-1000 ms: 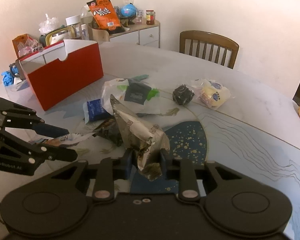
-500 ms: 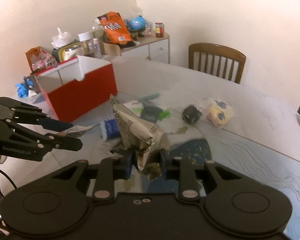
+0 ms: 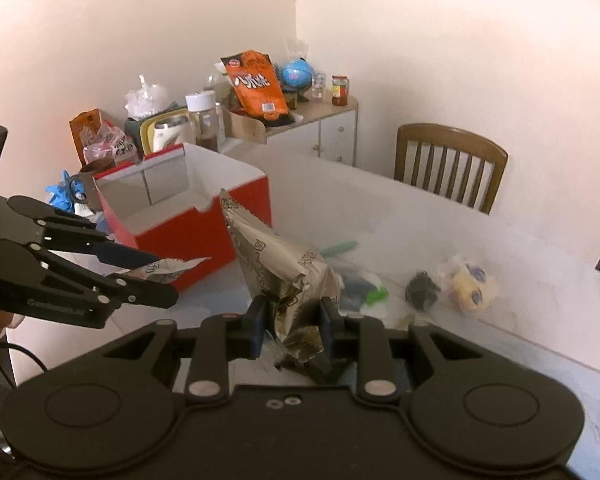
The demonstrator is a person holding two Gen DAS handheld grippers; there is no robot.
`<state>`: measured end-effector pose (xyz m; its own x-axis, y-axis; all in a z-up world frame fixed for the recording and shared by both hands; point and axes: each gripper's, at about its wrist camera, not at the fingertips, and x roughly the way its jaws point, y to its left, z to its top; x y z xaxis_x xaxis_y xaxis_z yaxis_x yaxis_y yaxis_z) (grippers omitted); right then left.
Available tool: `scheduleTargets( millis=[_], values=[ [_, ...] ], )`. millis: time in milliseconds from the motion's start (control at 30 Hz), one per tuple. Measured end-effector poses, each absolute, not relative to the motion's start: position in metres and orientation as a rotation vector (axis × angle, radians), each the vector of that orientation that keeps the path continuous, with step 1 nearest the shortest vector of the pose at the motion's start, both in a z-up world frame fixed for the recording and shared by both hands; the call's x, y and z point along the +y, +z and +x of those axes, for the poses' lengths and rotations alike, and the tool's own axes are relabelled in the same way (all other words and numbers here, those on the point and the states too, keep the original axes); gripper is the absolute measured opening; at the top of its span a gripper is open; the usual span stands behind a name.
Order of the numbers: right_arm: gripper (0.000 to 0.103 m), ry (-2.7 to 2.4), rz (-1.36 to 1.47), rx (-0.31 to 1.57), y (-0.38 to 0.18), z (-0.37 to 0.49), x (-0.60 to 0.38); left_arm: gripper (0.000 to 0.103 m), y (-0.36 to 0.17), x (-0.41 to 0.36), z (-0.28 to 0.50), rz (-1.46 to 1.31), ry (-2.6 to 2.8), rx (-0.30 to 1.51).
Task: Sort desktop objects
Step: 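Lift the silver foil bag and sausage packet and carry both over the cardboard box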
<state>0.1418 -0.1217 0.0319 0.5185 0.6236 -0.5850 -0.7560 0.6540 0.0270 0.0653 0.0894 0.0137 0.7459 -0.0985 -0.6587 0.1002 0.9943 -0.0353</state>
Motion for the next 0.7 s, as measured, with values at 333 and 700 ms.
scheduleTargets(
  millis=[333,700],
  values=[
    [0.027,0.834,-0.247,0.551,0.052,0.130,-0.059,0.040,0.039,0.150,0.062,0.009,-0.100,0.695],
    [0.027,0.874,-0.221,0.525,0.069,0.130,0.011,0.040,0.059,0.219,0.067,0.023,-0.044,0.667]
  ],
)
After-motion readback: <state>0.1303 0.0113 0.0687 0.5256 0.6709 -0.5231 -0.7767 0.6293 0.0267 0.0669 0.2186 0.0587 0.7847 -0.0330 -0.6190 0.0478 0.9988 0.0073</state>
